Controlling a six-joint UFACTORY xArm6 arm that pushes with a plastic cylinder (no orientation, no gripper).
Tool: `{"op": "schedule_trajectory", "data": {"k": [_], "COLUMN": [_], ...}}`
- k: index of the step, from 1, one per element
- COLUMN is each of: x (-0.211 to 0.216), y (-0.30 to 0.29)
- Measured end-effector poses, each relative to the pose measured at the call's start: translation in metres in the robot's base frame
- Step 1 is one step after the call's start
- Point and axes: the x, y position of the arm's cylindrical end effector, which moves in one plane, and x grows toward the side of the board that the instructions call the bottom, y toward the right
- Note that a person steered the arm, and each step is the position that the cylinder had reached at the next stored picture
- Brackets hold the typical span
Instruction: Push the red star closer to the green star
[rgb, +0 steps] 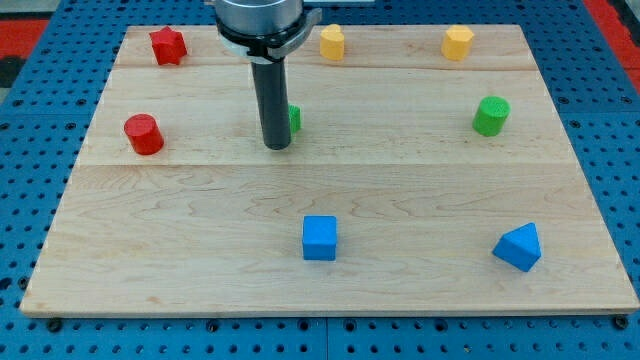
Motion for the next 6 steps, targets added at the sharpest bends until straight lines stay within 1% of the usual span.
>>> {"op": "schedule_trajectory", "data": {"k": [1,2,3,4,5,6], "x": [0.039,-0.002,-0.066,-0.137,-0.197,-0.225], "y": [-0.047,-0.107,-0.128,-0.131,-0.101,-0.088]}}
